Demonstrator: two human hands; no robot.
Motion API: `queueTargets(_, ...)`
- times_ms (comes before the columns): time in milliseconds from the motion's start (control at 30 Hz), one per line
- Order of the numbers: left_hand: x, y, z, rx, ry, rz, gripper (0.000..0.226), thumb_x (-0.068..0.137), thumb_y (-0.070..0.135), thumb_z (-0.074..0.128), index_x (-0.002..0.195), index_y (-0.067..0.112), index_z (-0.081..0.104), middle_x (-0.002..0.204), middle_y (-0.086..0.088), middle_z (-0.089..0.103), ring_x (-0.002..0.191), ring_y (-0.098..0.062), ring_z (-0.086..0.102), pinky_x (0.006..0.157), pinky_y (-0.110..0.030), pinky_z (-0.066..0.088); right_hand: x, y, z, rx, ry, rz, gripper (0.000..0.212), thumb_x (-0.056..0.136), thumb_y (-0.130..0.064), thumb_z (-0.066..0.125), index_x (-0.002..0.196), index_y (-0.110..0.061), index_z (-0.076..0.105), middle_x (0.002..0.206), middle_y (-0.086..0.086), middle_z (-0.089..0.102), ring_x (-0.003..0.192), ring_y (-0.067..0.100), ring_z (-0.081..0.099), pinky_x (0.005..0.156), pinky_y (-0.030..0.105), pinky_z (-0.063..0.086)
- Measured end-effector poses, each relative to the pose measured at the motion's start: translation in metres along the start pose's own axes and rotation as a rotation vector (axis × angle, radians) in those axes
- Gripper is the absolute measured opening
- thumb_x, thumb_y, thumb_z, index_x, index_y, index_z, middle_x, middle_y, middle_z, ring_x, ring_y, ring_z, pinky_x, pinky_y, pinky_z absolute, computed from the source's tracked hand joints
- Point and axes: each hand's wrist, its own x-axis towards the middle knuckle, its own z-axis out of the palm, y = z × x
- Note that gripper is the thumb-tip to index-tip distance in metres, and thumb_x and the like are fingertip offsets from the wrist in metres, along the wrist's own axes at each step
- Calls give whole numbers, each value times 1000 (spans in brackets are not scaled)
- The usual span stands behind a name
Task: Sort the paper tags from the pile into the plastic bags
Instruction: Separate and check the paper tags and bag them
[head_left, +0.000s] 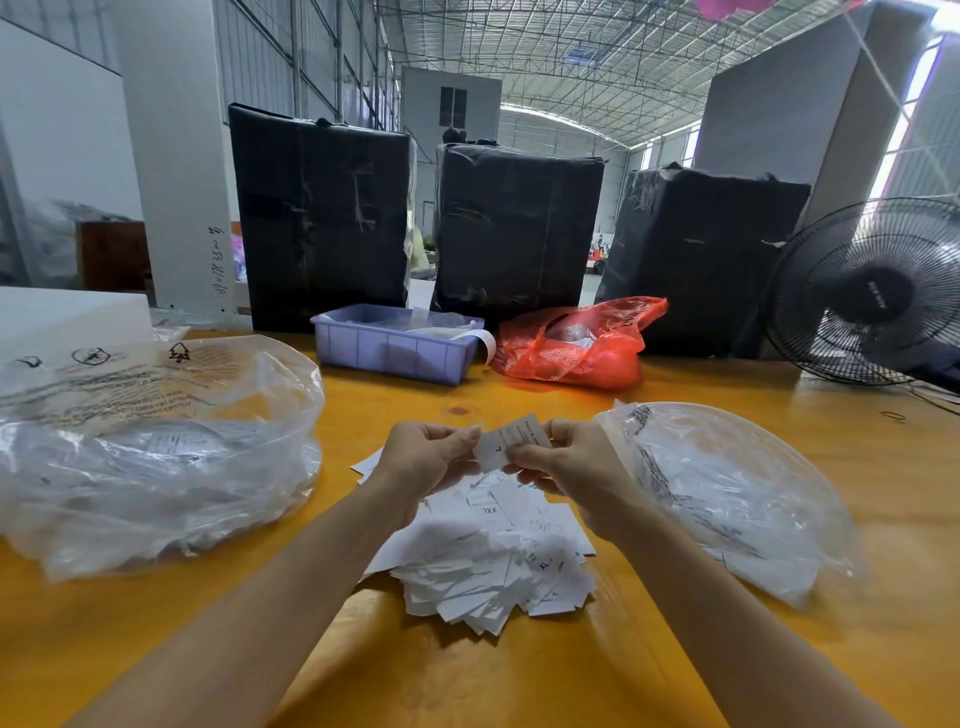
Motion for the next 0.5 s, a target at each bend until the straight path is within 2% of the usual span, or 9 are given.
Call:
queueTargets(100,0,-2,1,23,-63,2,11,87,14,65,85,4,69,77,-8,70,57,-9,68,51,-16,52,1,2,-1,-34,-55,19,4,87,-14,66,83,-13,66,69,2,65,50,4,56,48,12,43)
queueTargets(200,-1,-5,4,18,-82,-2,13,86,14,66,90,2,70,81,-7,68,68,-12,66,53,-17,52,1,4,3,-219,-112,48,17,95,-27,55,85,-16,63,75,-1,56,56,6,55,59,21,45)
queueTargets(300,0,-5,7,-36,-43,-17,10,85,14,68,86,4,68,79,-7,68,61,-13,67,46,-16,49,-2,3,9,-332,-127,11,32,98,-37,44,86,-14,63,87,8,58,64,8,54,57,19,44)
queueTargets(367,1,-4,7,-49,-12,-34,9,85,14,68,79,8,68,76,-7,68,56,-12,66,43,-17,48,-3,2,11,-259,-39,-79,27,100,-31,42,89,-20,63,99,12,61,67,10,54,51,11,43)
queueTargets(433,2,-5,7,-56,7,-41,10,85,14,68,77,10,67,75,-6,67,57,-13,65,44,-18,48,-1,2,10,-237,66,-163,24,100,-22,45,107,-11,65,104,11,62,65,9,54,47,8,41)
queueTargets(500,3,-7,7,-56,23,-44,11,85,15,69,75,12,67,74,-5,65,63,-14,62,49,-22,48,-1,3,11,-284,68,-204,26,98,-17,49,106,-2,69,85,-2,68,56,3,55,47,9,40)
